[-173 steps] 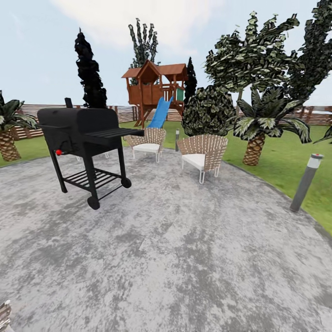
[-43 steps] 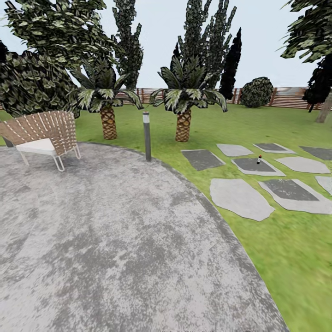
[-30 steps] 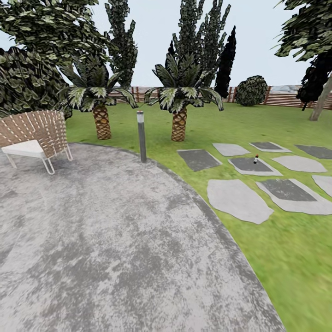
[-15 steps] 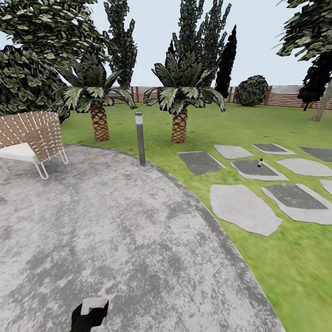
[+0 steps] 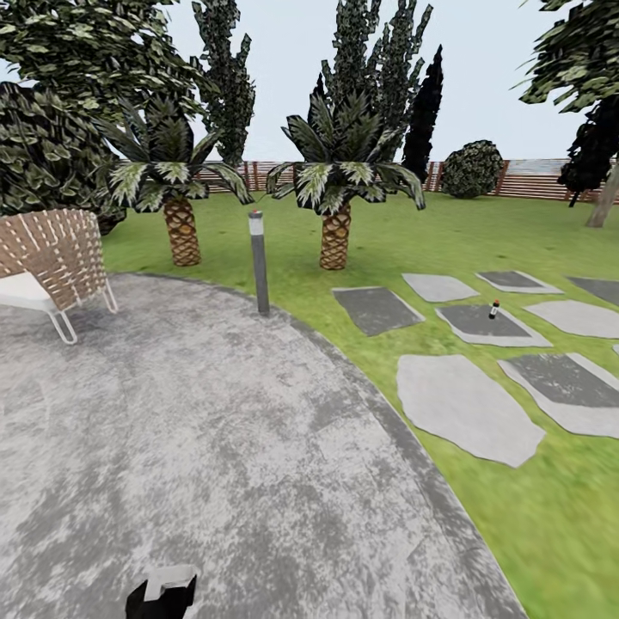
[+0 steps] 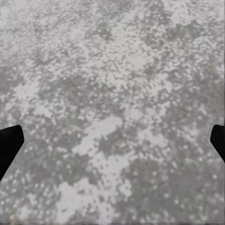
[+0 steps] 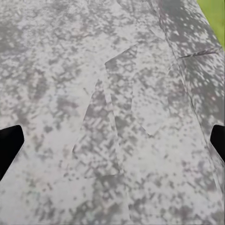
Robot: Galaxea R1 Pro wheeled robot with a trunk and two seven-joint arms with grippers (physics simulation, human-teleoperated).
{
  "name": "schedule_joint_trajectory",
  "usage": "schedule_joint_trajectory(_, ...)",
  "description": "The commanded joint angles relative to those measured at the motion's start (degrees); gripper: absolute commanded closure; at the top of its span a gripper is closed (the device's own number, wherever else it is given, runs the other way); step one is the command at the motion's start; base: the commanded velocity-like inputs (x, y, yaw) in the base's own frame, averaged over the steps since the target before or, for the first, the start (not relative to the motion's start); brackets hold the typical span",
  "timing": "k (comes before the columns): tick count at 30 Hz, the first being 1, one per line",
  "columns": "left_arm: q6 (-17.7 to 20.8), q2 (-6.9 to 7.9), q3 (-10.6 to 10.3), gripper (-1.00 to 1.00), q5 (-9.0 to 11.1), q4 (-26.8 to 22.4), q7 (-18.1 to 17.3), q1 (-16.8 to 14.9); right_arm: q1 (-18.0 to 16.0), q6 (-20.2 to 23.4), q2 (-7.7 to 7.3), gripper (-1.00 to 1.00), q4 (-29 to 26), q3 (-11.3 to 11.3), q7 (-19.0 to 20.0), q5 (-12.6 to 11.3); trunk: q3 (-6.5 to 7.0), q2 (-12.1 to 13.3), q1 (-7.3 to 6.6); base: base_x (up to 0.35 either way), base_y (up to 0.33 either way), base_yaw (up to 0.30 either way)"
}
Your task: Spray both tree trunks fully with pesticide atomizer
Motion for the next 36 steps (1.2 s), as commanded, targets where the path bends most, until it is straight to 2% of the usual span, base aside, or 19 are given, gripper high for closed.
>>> schedule_joint_trajectory(1, -0.23, -0.04, 0.01, -1.0, 0.21, 0.68, 0.05, -0.03, 0.01, -0.17, -0.02, -1.0, 0.04, 0.01, -0.02, -0.21, -0.05, -0.02, 0.02, 0.34, 0.0, 0.0)
schedule_joint_trajectory(5, -0.36, -0.19, -0.05, -1.0, 0.2, 4.13, 0.03, -0.03, -0.01, -0.15, 0.02, -1.0, -0.09, 0.0, 0.07, -0.29, -0.05, -0.02, 0.02, 0.34, 0.0, 0.0)
schedule_joint_trajectory(11, -0.43, 0.0, -0.05, -1.0, 0.18, 4.84, 0.02, -0.03, -0.02, -0.14, 0.01, -1.0, -0.07, -0.01, 0.01, -0.32, -0.05, -0.02, 0.02, 0.34, 0.0, -0.099)
schedule_joint_trajectory(36, -0.42, 0.19, -0.01, -1.0, 0.14, 5.09, 0.02, -0.03, -0.01, -0.14, 0.05, -1.0, -0.04, -0.1, -0.11, -0.42, -0.58, -0.02, 0.02, 0.34, -0.012, -0.271)
